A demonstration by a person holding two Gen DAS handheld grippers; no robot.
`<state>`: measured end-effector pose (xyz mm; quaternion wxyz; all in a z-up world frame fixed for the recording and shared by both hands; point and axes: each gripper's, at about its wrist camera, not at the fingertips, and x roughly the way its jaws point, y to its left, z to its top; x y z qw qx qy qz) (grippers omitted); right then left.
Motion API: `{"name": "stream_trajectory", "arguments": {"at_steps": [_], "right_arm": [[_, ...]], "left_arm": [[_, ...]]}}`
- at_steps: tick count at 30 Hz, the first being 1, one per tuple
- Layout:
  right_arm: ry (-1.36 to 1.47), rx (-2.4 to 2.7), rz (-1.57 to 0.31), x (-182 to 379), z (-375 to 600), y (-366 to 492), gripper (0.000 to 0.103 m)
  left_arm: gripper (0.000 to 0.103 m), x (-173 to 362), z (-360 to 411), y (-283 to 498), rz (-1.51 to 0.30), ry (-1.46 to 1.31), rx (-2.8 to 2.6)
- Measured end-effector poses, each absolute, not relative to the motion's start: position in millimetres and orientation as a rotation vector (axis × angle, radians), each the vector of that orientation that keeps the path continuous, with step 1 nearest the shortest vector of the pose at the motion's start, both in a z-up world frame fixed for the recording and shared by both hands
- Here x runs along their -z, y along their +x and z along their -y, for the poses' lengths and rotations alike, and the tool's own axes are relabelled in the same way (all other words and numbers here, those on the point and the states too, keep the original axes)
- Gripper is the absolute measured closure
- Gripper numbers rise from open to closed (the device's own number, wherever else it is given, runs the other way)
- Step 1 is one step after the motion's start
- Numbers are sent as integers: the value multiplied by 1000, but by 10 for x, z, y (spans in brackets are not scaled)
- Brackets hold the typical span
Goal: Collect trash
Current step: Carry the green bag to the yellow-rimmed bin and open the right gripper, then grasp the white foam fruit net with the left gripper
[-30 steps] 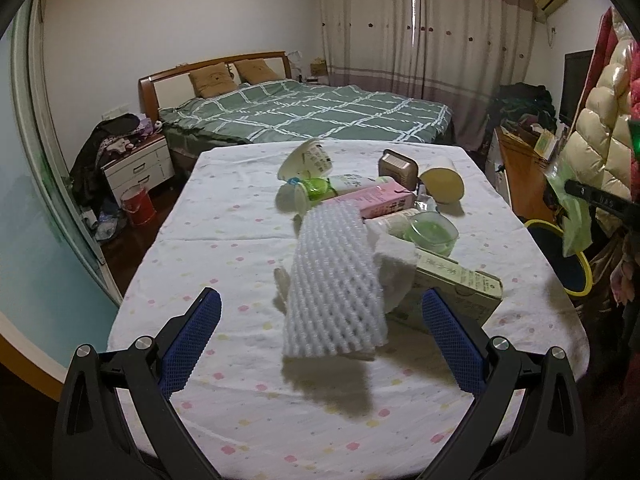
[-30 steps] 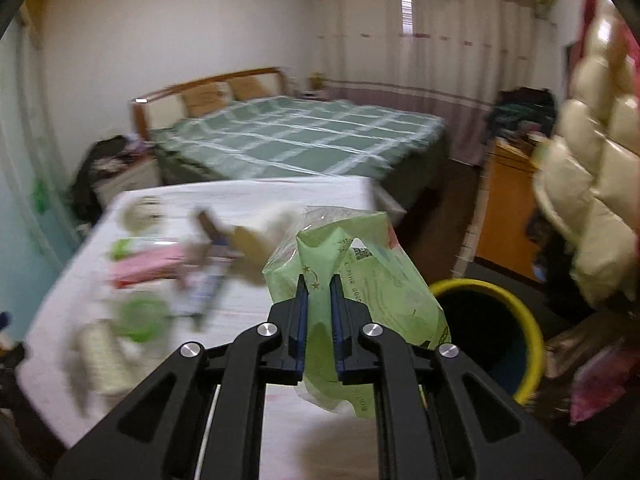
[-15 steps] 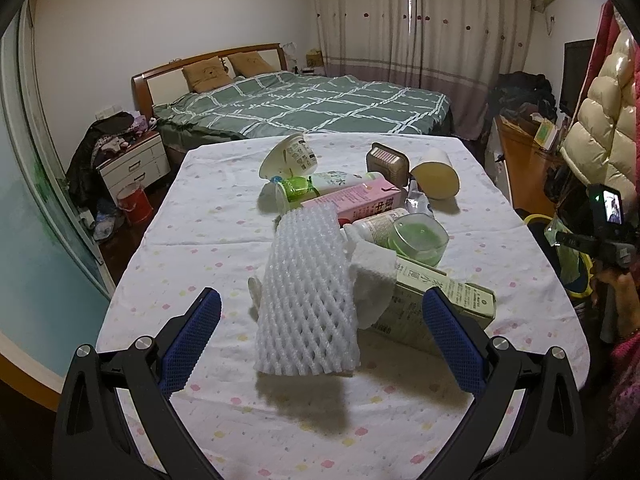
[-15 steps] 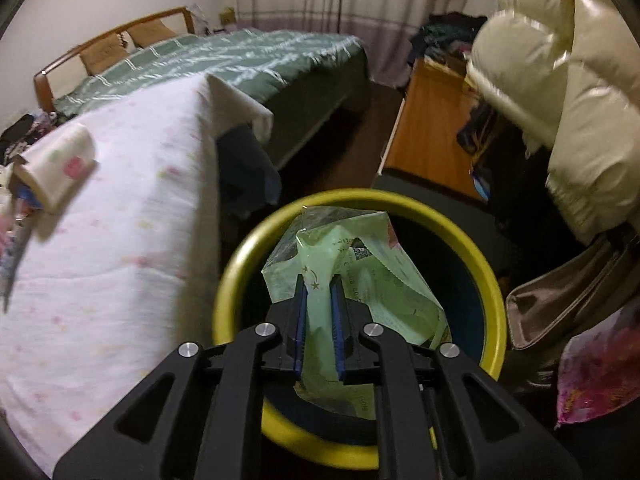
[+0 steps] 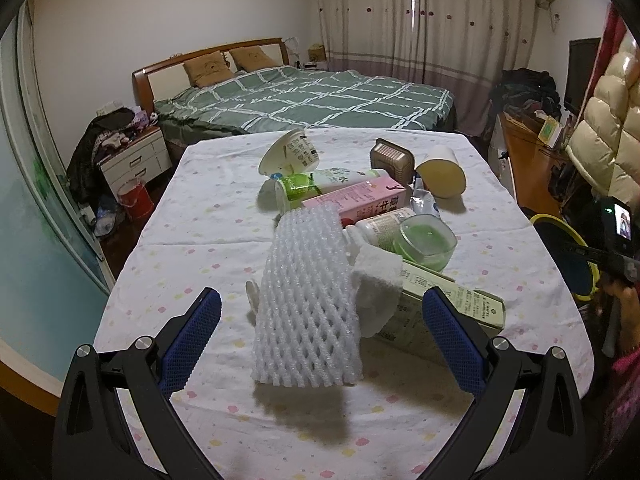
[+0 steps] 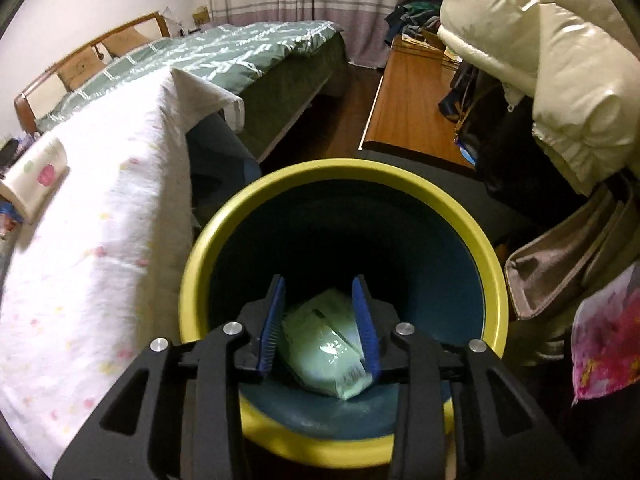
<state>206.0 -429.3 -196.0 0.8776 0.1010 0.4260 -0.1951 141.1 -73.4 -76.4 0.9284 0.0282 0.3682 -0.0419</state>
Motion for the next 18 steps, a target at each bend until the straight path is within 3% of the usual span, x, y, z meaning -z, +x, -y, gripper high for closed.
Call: {"name": "stream_trajectory", "arguments": {"at_steps": [4,18], "right_arm": [[187,405,-833,1816,4145,1892,57],[188,363,-815,1720,3953,1741,57]], "left_arm": [[4,786,609,1488,-764,36,61],[4,1038,427,1855,-839,4,85]]}}
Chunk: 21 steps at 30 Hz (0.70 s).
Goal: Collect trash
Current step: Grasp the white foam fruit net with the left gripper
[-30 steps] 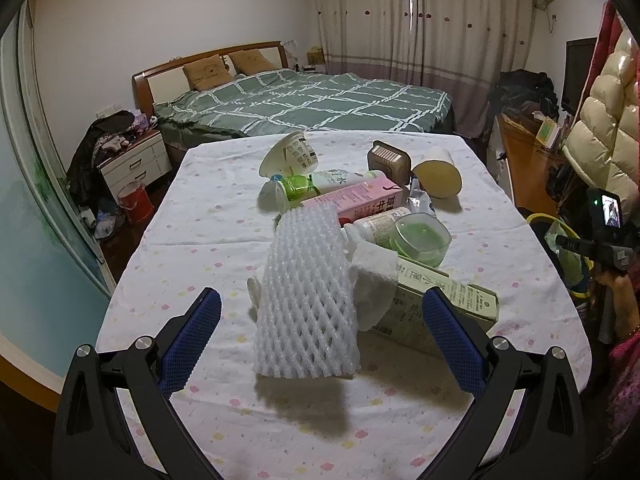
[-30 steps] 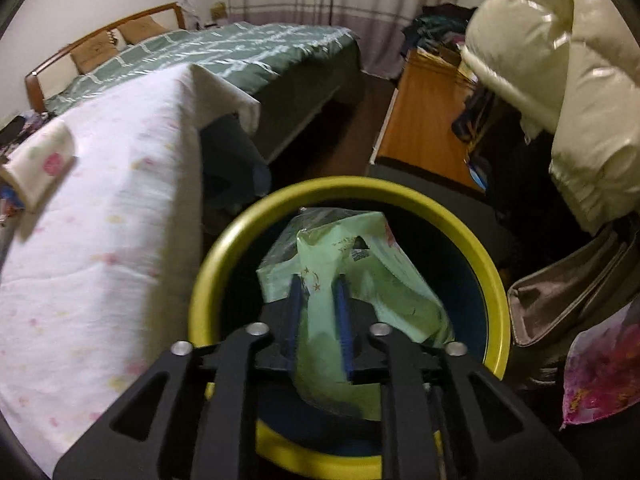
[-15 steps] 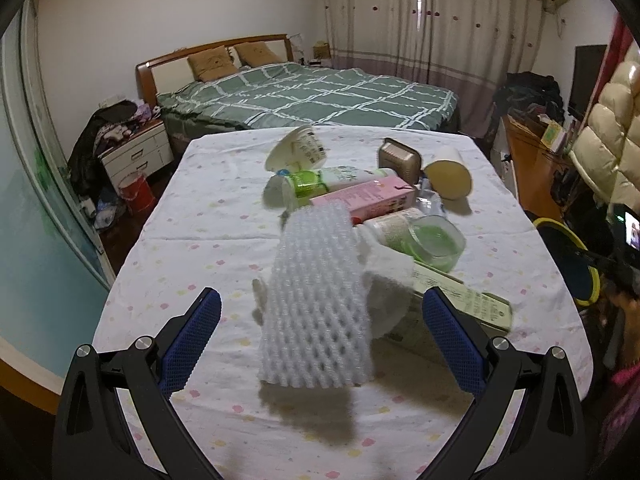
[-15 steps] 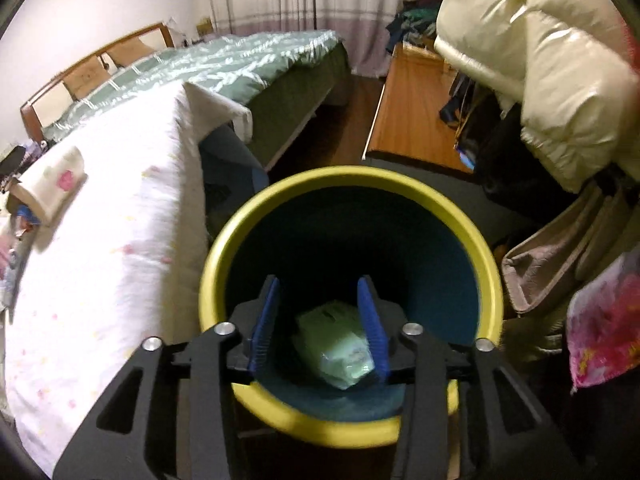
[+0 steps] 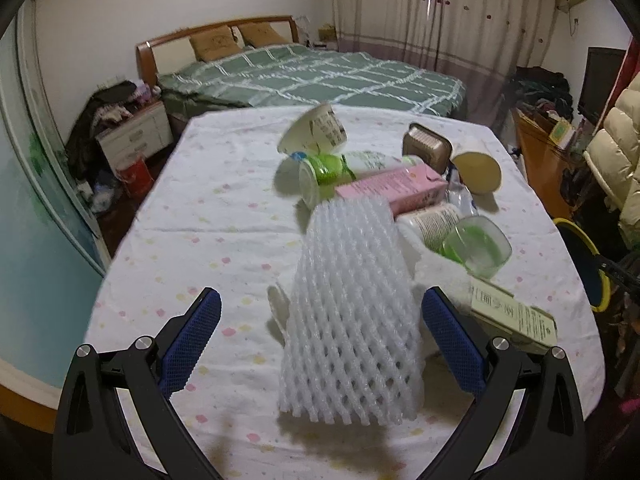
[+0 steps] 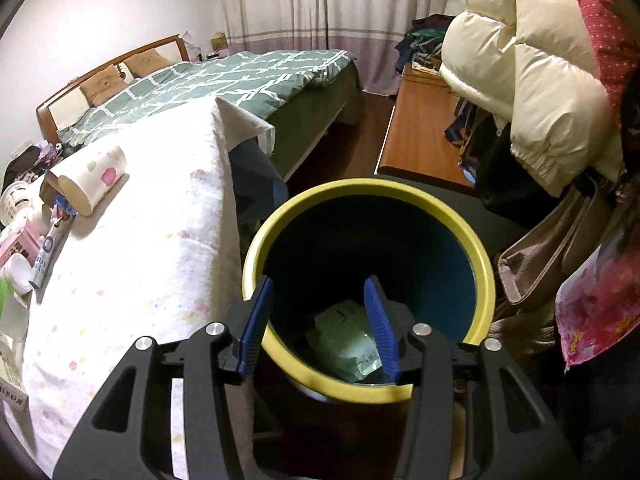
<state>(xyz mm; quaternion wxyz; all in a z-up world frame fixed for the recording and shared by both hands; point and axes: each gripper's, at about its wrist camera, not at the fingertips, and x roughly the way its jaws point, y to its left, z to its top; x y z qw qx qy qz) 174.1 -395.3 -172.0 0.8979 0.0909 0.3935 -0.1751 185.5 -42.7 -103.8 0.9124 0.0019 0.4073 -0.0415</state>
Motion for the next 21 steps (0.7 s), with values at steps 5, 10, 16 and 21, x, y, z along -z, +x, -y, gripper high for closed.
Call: {"name": "stream_trajectory", "arguments": {"at_steps": [5,10,16,21], "right_arm": [[193,342,-828,1759,3904,1768,57],[192,328,-834,1752,3862,1779,57],[200,320,-845,1789,3836,1762,57],[204,317,-844,1796,3823,1752,57]], "left_arm": [[4,1135,400,1814,-866,18,126],[5,1226,406,1814,-903,20,170],[20,1337,375,1842,-943,3,202],[46,1397,341,1826,-962,-22,222]]}}
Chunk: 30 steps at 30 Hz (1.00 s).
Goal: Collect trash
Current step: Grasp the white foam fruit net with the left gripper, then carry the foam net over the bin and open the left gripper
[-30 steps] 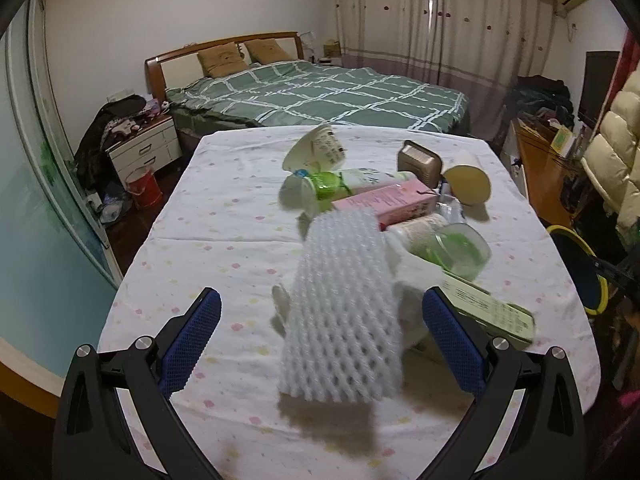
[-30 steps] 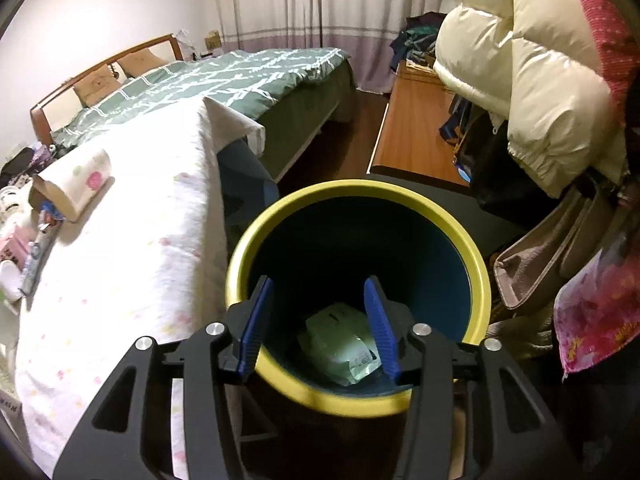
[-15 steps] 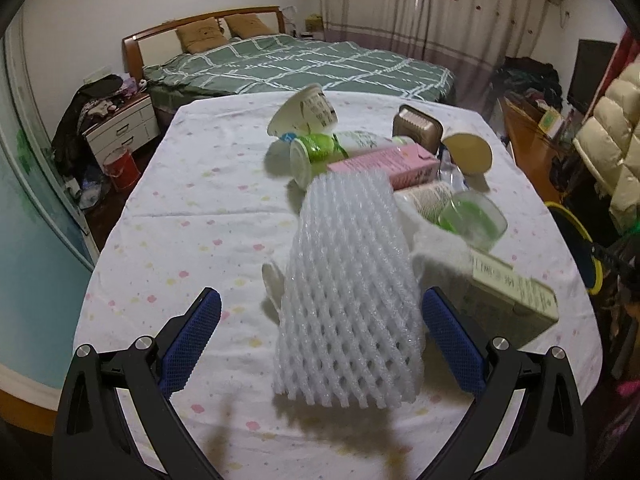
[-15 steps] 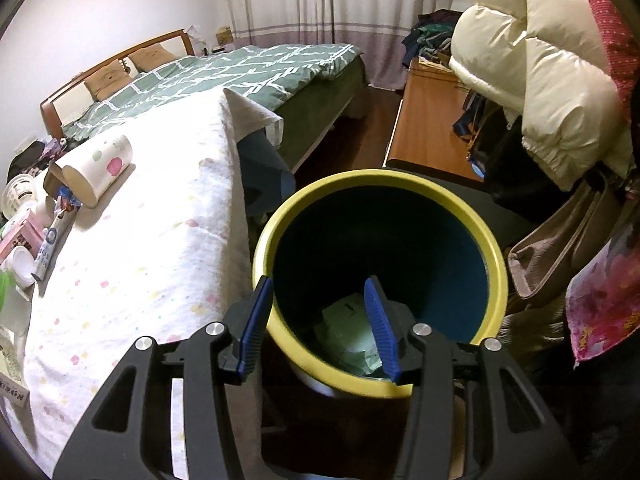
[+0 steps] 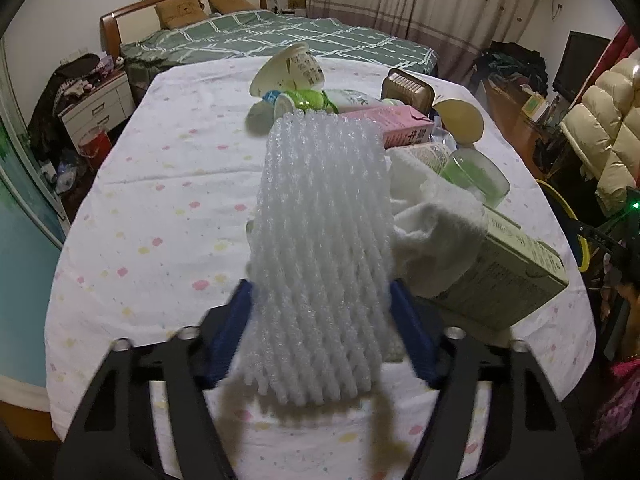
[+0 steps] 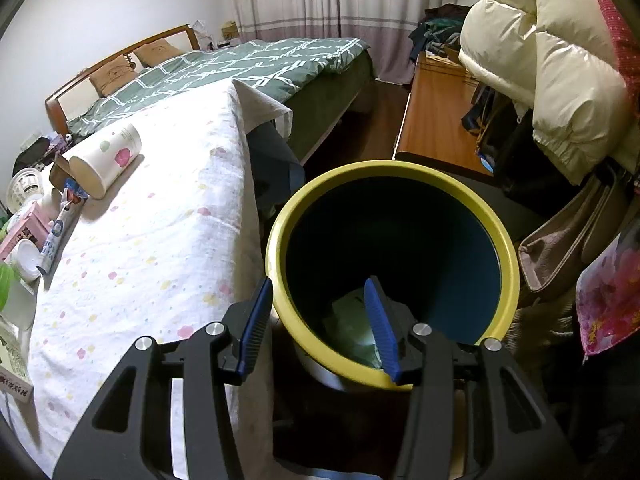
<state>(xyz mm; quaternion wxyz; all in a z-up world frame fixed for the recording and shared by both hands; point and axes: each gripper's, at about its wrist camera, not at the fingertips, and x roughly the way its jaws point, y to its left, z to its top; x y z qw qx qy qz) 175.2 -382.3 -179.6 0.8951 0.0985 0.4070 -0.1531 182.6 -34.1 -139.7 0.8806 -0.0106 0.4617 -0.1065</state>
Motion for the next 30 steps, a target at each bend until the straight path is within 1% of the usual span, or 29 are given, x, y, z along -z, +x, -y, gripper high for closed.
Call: {"name": "stream_trajectory", "arguments": {"at_steps": [1,2,3,5,9,13,19,21,26,30], "right_arm": [[204,315,-843,1796,3820,1752,57],[203,314,-841,1792,3817,1749,57],[203,313,-839,1788,3812,1744,57],[202,312,-836,1781,3806,1739,57],[209,309,-831,1773,3801,1705,57],[214,313,-821,1741,3811,1621,57],[244,341,-797,1684,3910,1325,57],[252,344,-792,1674,3939,1232,57],[250,379,-766,1626,4027,1002,56],[258,412,-744,1592,4135,796,50]], "left_arm": [[50,1404,327,1824,-965,-31,227],[59,1406,307,1818,-964,-39,231],[70,1401,290,1805,-963,-44,236],[75,1379,268,1772,-958,-48,242],[76,1247,231,1658,-924,-35,227],[76,979,251,1537,-867,-12,220],[76,588,562,1467,-803,20,305],[76,496,771,1472,-792,30,364],[76,397,1584,1518,-781,77,559],[76,446,2363,1598,-813,125,704]]}}
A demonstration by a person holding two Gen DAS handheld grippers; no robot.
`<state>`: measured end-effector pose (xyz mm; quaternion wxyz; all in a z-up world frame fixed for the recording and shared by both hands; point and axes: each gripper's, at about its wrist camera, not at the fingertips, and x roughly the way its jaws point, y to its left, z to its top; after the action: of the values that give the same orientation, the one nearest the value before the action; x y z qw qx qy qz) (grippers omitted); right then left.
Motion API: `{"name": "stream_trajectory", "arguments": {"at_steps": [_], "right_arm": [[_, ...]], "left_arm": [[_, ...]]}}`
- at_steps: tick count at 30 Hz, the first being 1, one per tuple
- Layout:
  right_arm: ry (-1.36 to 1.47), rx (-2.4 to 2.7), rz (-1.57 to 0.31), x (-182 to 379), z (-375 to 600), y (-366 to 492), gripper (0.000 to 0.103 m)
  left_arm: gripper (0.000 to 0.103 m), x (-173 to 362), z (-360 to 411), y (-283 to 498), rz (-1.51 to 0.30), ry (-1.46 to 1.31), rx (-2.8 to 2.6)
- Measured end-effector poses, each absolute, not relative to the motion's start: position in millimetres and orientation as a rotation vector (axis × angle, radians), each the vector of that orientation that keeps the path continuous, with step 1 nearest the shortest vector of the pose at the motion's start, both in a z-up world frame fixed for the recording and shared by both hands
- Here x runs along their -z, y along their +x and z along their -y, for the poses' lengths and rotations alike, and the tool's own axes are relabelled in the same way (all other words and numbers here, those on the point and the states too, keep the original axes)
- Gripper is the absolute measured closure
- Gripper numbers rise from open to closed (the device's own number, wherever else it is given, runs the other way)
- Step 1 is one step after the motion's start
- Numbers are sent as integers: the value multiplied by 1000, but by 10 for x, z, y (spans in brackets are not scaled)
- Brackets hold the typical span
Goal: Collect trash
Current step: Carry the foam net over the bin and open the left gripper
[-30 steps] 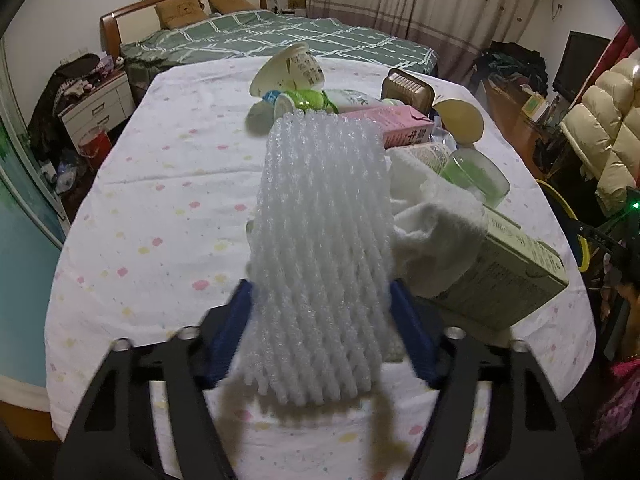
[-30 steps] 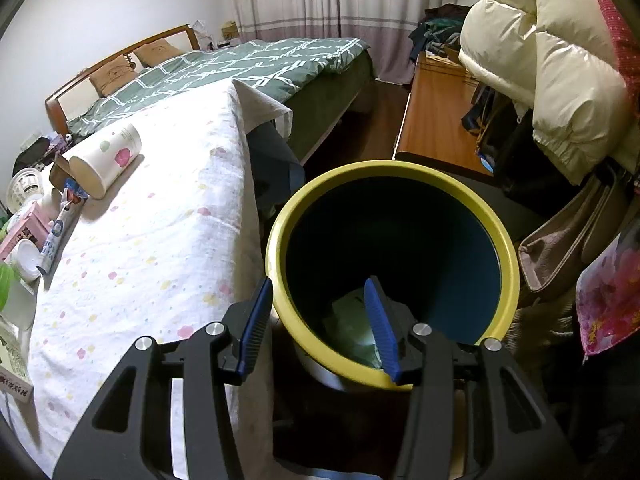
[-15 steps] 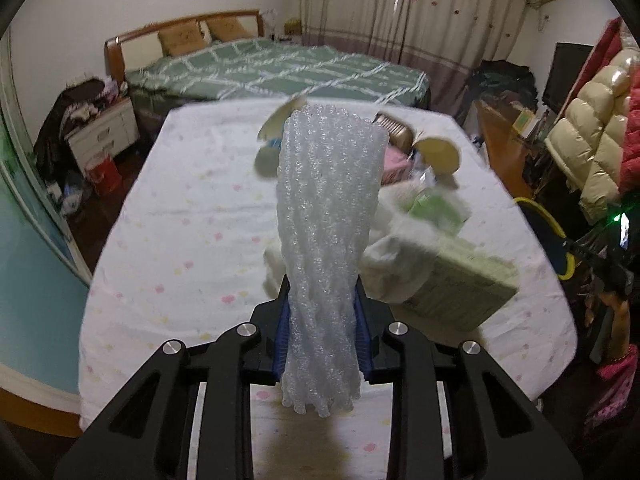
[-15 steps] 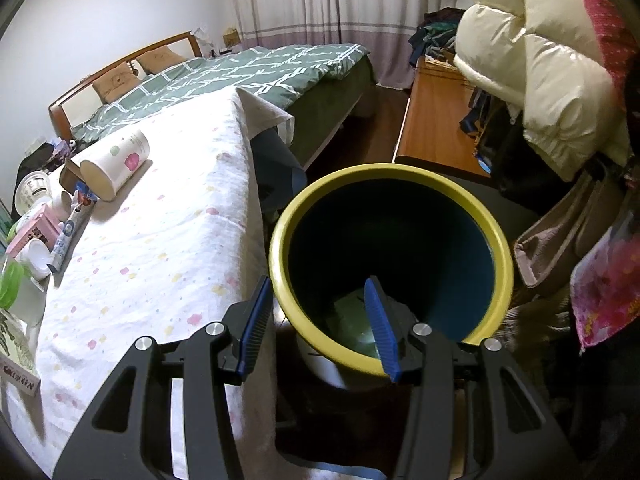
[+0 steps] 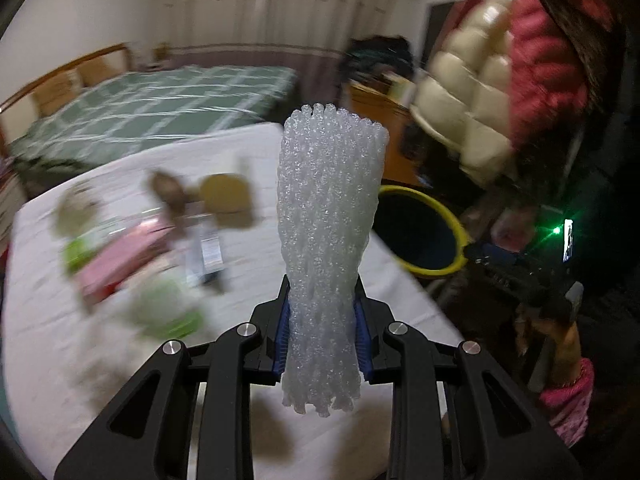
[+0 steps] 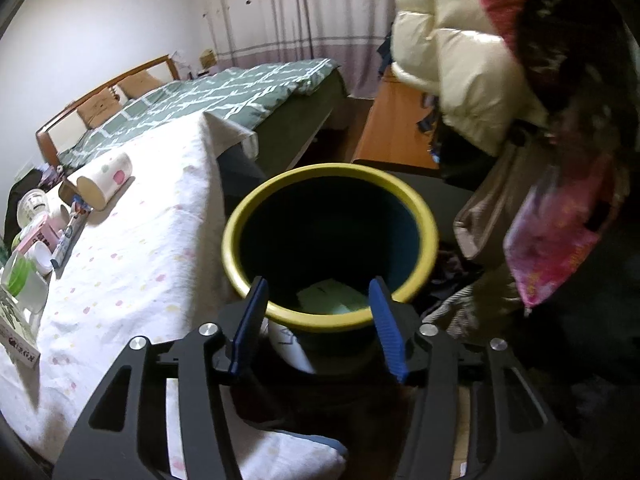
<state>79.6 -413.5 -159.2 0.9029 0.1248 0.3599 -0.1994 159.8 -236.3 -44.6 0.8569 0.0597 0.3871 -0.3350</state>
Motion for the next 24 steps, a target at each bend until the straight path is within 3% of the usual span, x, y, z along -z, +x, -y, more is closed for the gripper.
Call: {"name": "stream_trajectory", "arguments": {"at_steps": [13,18,24], "right_arm": [[273,444,-758,1725,4327,351,46],[313,433,-764,1799,4401,237,43],[349,447,-784,1883,4513,176,42]], "left_arm": [[72,1000,4562,2033,-923,323,864],[41,1303,5037,2258,-936,372,832],[29,1577,5396,2402,-985,404,813]]}}
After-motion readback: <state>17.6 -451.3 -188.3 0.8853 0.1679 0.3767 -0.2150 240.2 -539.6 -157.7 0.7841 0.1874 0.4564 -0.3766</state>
